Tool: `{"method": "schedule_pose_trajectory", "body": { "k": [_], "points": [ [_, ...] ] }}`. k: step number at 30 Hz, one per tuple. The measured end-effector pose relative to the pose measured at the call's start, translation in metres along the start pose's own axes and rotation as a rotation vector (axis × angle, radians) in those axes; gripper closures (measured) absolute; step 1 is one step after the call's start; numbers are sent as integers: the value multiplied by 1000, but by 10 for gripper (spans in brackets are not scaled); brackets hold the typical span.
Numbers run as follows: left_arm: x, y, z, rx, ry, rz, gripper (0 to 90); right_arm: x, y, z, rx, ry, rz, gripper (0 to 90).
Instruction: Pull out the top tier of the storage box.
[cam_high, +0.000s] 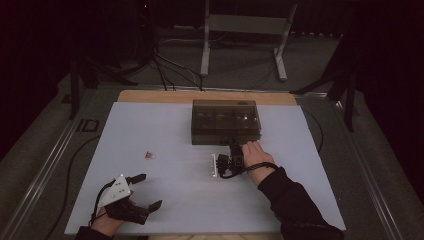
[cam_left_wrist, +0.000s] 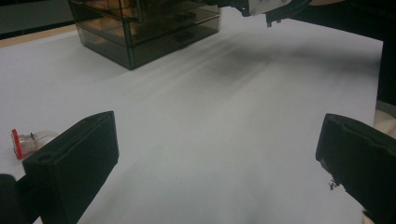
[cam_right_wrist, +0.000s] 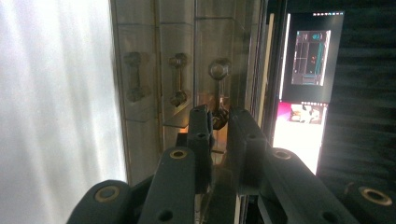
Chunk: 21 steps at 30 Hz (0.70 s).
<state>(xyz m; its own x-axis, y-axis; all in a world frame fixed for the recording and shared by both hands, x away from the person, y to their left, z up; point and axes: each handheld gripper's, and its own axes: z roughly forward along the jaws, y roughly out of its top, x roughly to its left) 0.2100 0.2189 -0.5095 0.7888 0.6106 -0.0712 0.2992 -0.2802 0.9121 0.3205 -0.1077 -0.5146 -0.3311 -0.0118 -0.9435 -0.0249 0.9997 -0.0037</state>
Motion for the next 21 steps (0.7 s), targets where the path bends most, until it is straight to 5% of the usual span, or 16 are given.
{"method": "schedule_pose_trajectory", "body": {
  "k": [12, 21],
  "points": [
    [0, 0, 0, 0, -1, -1, 0, -3, -2, 1, -4, 24, 24, 783],
    [0, 0, 0, 1, 1, 1, 0, -13, -7, 1, -43, 117, 70, 693]
  ]
}}
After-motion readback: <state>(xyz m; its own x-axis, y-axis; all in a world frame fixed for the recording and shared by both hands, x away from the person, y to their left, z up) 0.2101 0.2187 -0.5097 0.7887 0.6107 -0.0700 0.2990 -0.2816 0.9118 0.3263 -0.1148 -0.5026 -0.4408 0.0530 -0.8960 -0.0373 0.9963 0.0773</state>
